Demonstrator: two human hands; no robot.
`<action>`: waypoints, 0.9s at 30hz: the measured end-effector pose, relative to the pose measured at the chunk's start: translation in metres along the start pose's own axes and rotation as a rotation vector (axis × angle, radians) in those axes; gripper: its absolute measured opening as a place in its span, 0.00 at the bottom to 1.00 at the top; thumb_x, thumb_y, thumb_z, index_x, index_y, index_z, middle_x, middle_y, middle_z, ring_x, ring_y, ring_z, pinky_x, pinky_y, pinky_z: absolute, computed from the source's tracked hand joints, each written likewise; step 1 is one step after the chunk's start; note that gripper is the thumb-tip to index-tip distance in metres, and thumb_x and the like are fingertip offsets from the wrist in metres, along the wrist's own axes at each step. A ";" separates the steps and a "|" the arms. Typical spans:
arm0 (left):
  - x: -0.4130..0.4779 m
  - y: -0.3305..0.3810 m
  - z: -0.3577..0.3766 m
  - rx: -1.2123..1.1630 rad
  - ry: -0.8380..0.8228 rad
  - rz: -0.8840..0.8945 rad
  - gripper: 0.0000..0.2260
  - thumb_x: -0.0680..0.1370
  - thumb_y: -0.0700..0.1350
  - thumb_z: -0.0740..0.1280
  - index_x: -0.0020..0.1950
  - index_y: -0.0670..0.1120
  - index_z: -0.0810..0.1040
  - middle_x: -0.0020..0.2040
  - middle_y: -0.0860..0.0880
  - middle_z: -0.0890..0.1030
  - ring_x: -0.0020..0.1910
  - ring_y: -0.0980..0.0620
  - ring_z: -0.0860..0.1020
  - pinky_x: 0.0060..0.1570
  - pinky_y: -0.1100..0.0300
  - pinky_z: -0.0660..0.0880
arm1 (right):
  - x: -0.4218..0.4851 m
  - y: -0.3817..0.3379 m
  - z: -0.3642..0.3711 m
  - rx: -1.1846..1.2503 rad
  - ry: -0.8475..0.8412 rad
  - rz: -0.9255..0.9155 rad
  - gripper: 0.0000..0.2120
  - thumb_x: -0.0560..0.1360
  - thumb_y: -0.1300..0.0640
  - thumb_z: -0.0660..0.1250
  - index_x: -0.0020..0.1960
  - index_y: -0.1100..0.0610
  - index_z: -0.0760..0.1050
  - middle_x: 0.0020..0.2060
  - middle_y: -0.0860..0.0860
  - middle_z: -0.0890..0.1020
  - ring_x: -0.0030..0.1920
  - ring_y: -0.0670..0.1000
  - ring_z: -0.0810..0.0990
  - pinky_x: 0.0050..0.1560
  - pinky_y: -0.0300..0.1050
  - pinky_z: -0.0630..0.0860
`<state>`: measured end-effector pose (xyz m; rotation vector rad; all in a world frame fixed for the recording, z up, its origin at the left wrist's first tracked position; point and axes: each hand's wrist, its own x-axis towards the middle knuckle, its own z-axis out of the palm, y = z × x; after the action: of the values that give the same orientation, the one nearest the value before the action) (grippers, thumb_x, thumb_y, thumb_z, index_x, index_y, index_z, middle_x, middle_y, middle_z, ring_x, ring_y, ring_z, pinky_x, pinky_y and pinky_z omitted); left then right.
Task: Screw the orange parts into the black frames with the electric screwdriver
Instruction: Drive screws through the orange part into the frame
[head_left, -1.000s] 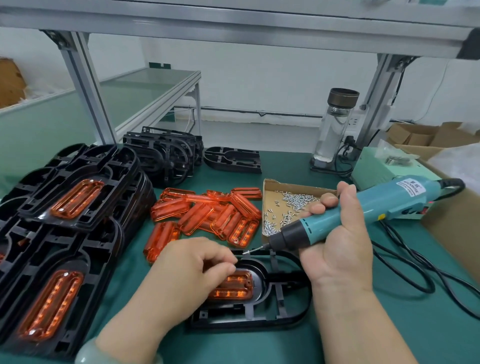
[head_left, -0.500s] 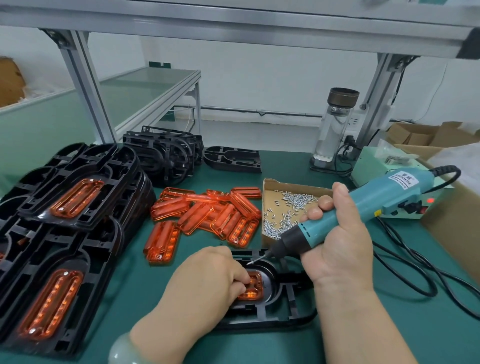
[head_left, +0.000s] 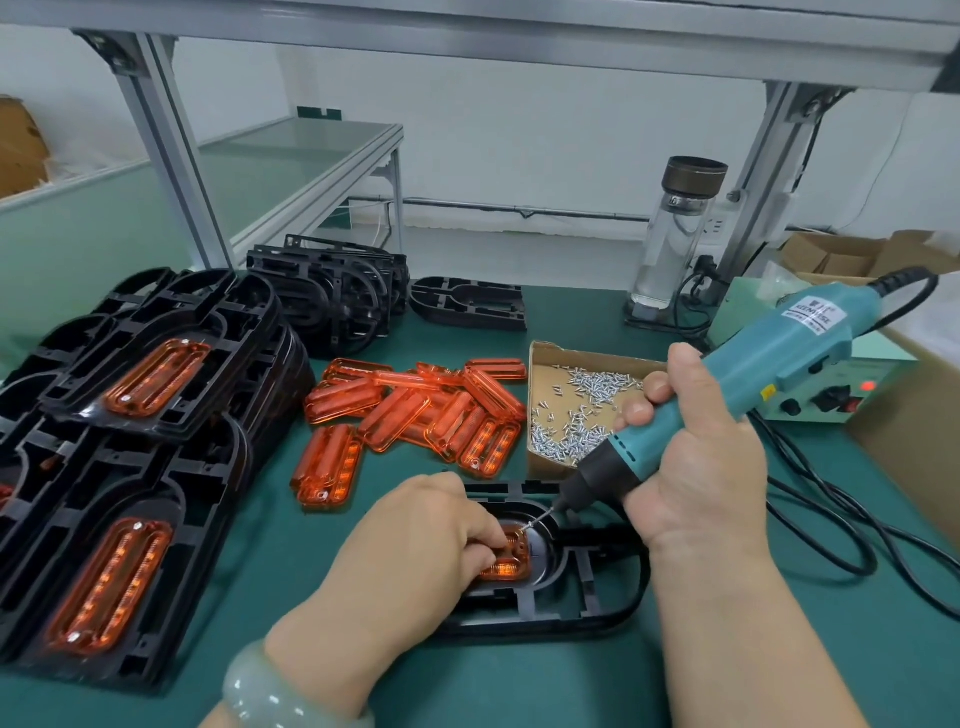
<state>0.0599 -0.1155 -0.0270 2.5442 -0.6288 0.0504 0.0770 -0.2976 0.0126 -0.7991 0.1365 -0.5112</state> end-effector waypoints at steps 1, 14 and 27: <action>0.000 0.000 0.000 -0.001 0.005 0.000 0.09 0.75 0.51 0.67 0.54 0.60 0.81 0.43 0.57 0.72 0.47 0.60 0.68 0.46 0.65 0.65 | 0.000 0.000 0.000 -0.010 -0.015 -0.010 0.08 0.77 0.59 0.68 0.40 0.52 0.73 0.28 0.47 0.73 0.25 0.46 0.71 0.29 0.37 0.70; -0.002 0.002 0.001 -0.017 0.022 -0.017 0.08 0.75 0.50 0.67 0.53 0.59 0.82 0.44 0.57 0.73 0.49 0.58 0.70 0.51 0.61 0.70 | -0.010 0.002 0.007 -0.189 -0.121 -0.096 0.05 0.78 0.64 0.64 0.46 0.56 0.72 0.27 0.47 0.73 0.24 0.47 0.71 0.28 0.38 0.69; -0.001 0.004 -0.001 -0.007 -0.003 -0.032 0.09 0.76 0.50 0.66 0.54 0.59 0.81 0.45 0.56 0.73 0.49 0.58 0.70 0.51 0.60 0.69 | -0.014 0.004 0.009 -0.246 -0.194 -0.137 0.04 0.77 0.64 0.66 0.50 0.58 0.72 0.27 0.47 0.73 0.25 0.48 0.71 0.28 0.38 0.71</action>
<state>0.0573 -0.1177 -0.0244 2.5475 -0.5878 0.0334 0.0688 -0.2824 0.0156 -1.0994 -0.0363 -0.5498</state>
